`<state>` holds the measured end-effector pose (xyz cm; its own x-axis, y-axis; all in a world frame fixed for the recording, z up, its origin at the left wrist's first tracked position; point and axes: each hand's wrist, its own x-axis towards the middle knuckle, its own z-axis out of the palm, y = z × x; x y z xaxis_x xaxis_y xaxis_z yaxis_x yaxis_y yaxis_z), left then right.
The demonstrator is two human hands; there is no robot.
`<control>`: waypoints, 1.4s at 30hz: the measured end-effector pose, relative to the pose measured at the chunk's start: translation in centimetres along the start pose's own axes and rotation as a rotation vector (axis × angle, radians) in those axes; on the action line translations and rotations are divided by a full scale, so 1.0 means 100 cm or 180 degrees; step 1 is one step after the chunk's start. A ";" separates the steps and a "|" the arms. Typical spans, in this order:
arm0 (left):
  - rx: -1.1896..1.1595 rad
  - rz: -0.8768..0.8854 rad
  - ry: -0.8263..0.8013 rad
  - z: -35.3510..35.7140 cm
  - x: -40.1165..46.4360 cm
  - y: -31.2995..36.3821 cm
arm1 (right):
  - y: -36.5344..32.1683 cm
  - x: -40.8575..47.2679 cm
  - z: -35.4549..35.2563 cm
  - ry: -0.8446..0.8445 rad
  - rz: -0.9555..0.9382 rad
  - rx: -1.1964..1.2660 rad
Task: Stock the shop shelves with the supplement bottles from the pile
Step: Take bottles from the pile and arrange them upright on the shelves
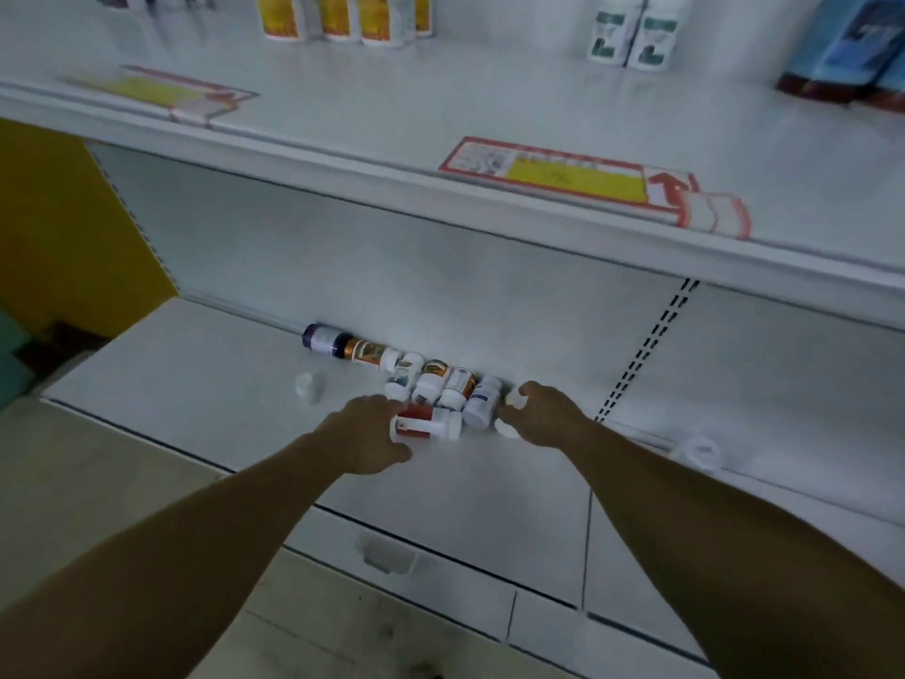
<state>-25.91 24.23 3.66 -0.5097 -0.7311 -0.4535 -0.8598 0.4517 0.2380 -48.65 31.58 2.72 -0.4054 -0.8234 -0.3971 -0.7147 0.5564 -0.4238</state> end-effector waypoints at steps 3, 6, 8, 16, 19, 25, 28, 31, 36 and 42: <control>0.0032 0.0262 0.0143 0.013 0.039 -0.016 | -0.001 0.010 0.022 0.0043 0.0289 0.0110; 0.0080 0.0623 0.0322 0.032 0.077 -0.026 | 0.004 0.027 0.048 0.0171 0.0423 0.0060; 0.0344 0.0736 0.0283 0.048 0.098 -0.030 | 0.009 0.037 0.064 0.0216 0.0505 0.0079; 0.0745 0.1036 0.0797 0.088 0.120 -0.045 | 0.024 0.050 0.113 0.1026 0.0618 0.0478; -0.0132 0.0826 0.0493 0.093 0.112 -0.050 | 0.019 0.048 0.119 0.1242 0.0891 0.0409; -0.3354 0.0205 -0.0467 0.058 0.044 -0.059 | -0.008 -0.007 0.103 0.1391 0.1430 0.3899; -0.4077 0.0322 -0.0625 0.034 -0.007 -0.062 | -0.044 -0.075 0.088 0.0921 0.0947 0.5367; -0.4928 0.0723 -0.1108 -0.001 -0.066 -0.068 | -0.087 -0.149 0.075 0.0544 0.0336 0.6228; -0.6041 0.1374 -0.2179 -0.046 -0.154 -0.071 | -0.141 -0.245 0.051 0.0623 -0.0277 0.6388; -0.6038 0.1836 -0.2012 -0.084 -0.226 -0.042 | -0.172 -0.321 0.010 0.1216 -0.0825 0.5468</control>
<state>-11.00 34.57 20.12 -0.9471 -0.3084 -0.0885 0.1866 -0.7539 0.6300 -22.75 48.55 21.96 -0.6660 -0.7391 -0.1012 0.4655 -0.3058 -0.8305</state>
